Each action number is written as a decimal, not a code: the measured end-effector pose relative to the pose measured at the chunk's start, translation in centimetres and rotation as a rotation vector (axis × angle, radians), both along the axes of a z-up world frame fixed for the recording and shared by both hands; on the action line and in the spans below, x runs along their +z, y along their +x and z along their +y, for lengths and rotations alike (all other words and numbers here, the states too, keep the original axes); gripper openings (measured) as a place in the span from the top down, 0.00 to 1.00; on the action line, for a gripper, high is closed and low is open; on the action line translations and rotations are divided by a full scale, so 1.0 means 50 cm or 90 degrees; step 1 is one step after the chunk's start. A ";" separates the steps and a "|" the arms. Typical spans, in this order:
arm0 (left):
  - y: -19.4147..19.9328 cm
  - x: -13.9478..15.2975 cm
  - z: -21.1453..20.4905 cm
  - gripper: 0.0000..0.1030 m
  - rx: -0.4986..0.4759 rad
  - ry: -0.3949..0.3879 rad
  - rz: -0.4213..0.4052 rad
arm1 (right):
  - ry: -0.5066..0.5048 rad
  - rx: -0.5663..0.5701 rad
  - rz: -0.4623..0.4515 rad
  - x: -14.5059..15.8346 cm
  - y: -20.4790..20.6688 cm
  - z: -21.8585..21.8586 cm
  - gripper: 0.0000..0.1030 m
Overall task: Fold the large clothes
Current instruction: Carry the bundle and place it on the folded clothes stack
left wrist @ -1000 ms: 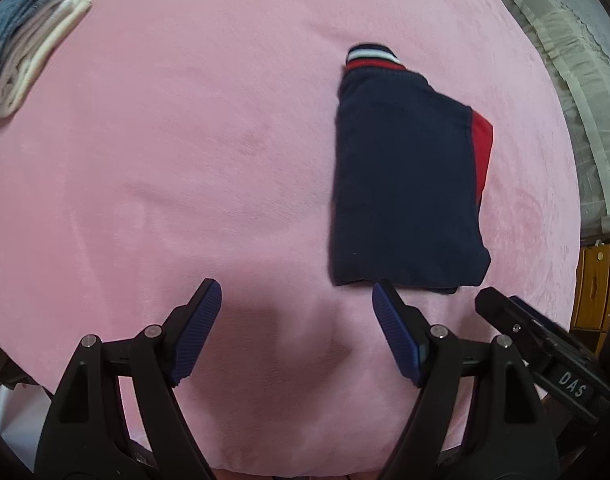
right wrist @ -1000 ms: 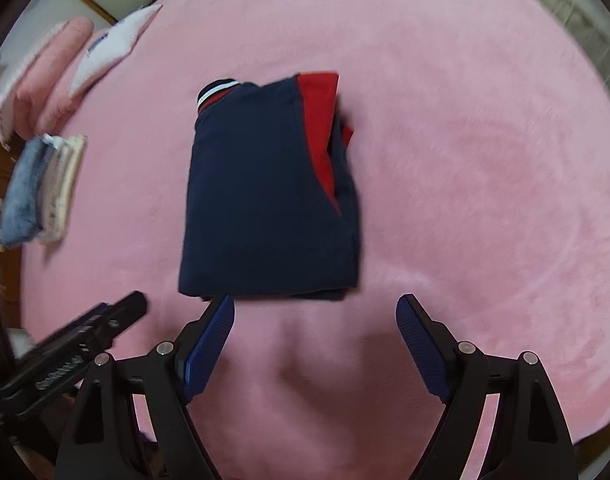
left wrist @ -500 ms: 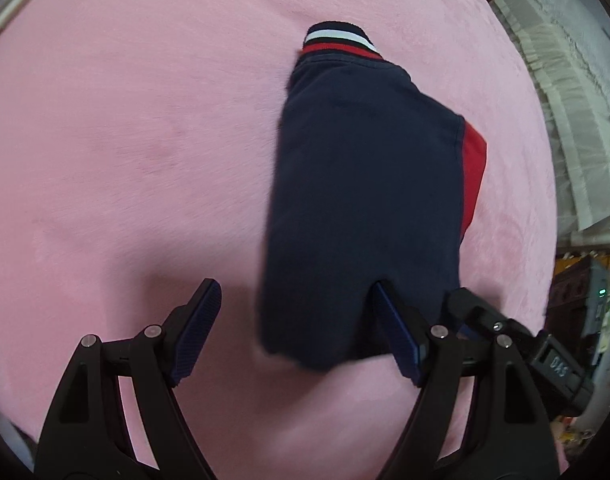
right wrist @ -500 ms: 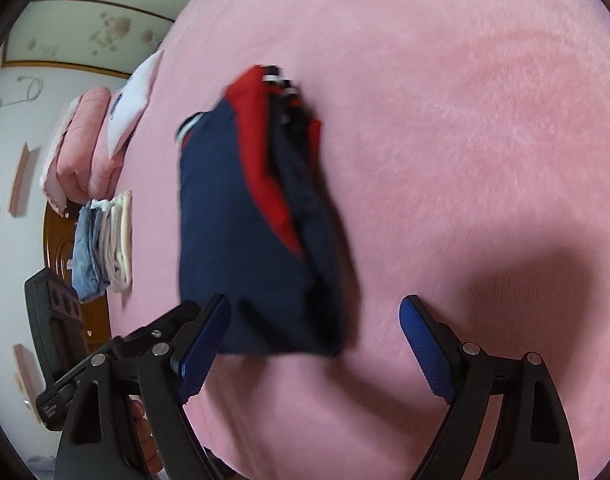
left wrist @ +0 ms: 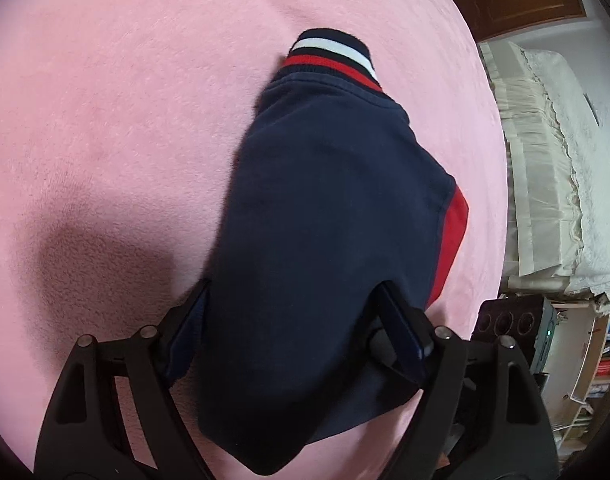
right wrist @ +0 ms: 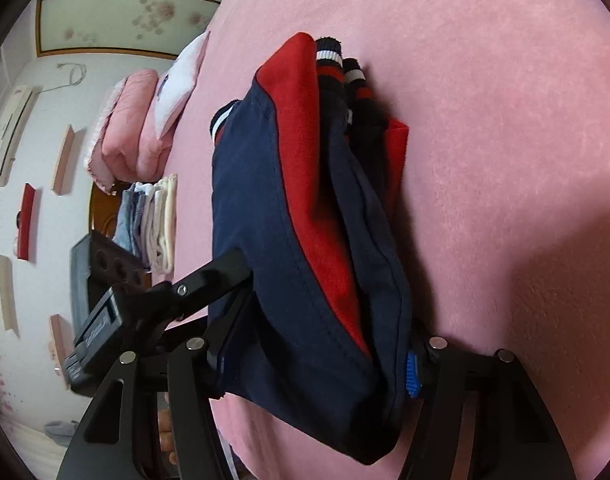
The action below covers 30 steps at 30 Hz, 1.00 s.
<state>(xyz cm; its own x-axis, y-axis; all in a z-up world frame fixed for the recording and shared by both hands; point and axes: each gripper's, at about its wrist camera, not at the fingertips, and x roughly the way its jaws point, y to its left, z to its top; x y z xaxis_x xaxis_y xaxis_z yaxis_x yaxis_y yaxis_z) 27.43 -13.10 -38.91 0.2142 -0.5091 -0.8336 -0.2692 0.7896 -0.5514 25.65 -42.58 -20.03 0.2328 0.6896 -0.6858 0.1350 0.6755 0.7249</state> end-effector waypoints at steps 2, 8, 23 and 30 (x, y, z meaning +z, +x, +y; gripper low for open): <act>-0.004 0.007 -0.005 0.37 -0.003 0.008 -0.008 | 0.004 0.005 -0.006 0.007 0.003 -0.001 0.55; -0.020 0.047 0.031 0.59 0.018 -0.012 -0.043 | -0.034 0.013 -0.030 0.061 0.005 0.034 0.64; -0.098 0.313 0.513 0.63 0.059 0.026 -0.091 | -0.011 0.115 -0.098 0.256 -0.040 0.499 0.70; -0.094 0.579 0.913 0.63 0.163 0.165 -0.208 | 0.095 0.206 -0.209 0.377 0.036 0.908 0.70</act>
<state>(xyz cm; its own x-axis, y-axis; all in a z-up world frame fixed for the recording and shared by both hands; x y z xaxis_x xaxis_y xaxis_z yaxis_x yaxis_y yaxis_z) 22.72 32.53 -9.97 0.5775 -0.1903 -0.7939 -0.3186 0.8428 -0.4338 27.44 2.84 -1.16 0.1778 0.8472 -0.5006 -0.3162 0.5309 0.7862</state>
